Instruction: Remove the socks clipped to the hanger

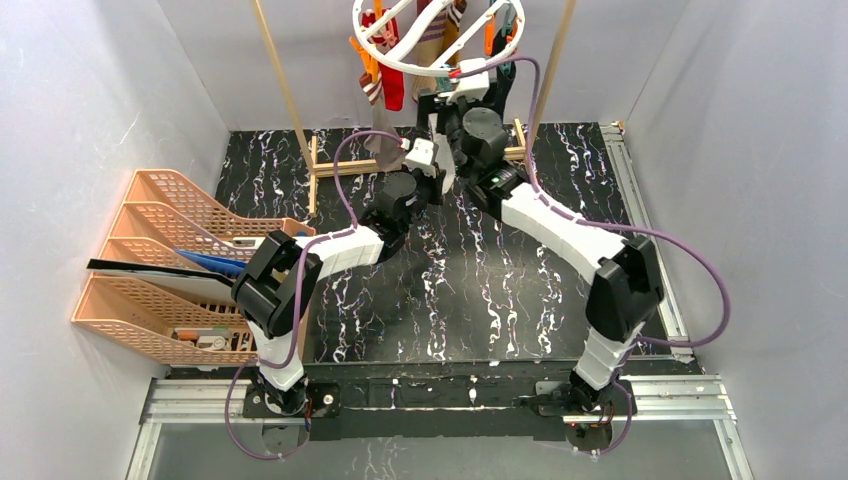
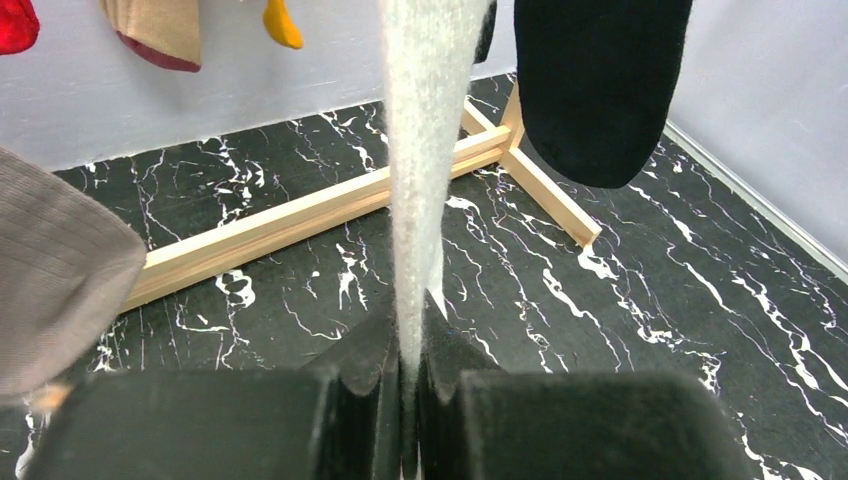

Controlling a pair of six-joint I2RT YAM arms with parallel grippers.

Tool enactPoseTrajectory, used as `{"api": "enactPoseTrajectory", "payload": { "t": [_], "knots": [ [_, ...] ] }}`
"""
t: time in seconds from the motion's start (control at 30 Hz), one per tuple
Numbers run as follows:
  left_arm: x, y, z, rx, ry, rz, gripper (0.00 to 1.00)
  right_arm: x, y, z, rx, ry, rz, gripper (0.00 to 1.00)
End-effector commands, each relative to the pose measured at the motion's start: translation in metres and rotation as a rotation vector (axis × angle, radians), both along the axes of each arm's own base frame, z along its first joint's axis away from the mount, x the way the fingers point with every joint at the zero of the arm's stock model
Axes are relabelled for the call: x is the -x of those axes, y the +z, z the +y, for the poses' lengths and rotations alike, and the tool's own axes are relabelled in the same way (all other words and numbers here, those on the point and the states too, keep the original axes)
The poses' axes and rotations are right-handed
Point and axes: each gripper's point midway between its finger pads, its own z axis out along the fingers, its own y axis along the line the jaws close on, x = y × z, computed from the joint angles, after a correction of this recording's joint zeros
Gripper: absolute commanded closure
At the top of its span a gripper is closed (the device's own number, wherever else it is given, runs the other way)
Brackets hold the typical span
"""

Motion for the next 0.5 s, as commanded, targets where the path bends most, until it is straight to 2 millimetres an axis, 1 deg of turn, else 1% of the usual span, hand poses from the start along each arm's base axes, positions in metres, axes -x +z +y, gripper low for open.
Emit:
{"api": "enactPoseTrajectory", "payload": {
  "t": [0.0,0.13,0.17,0.23,0.3,0.33,0.4,0.47],
  "knots": [
    [0.004,0.027,0.010,0.005,0.033,-0.051,1.00,0.030,0.032,-0.018,-0.121,0.168,-0.023,0.01],
    [0.005,0.029,0.013,-0.019,0.037,-0.059,1.00,0.047,0.029,-0.046,-0.170,0.156,-0.031,0.01],
    [0.005,0.030,0.013,-0.023,0.039,-0.060,1.00,0.051,0.025,-0.049,-0.171,0.161,-0.025,0.01],
    [0.006,0.029,0.014,-0.034,0.037,-0.061,1.00,0.061,0.030,-0.051,-0.176,0.186,-0.035,0.01],
    [0.006,0.028,0.013,-0.042,0.029,-0.060,1.00,0.068,0.031,-0.048,-0.169,0.227,-0.039,0.01],
    [0.007,0.028,0.012,-0.044,0.022,-0.061,1.00,0.071,0.032,-0.044,-0.156,0.271,-0.040,0.01],
    [0.010,0.027,0.012,-0.046,0.008,-0.059,1.00,0.077,0.032,-0.034,-0.135,0.373,-0.027,0.01],
    [0.013,0.026,0.012,-0.049,-0.003,-0.057,1.00,0.081,0.027,-0.025,-0.133,0.494,0.012,0.01]
  ]
}}
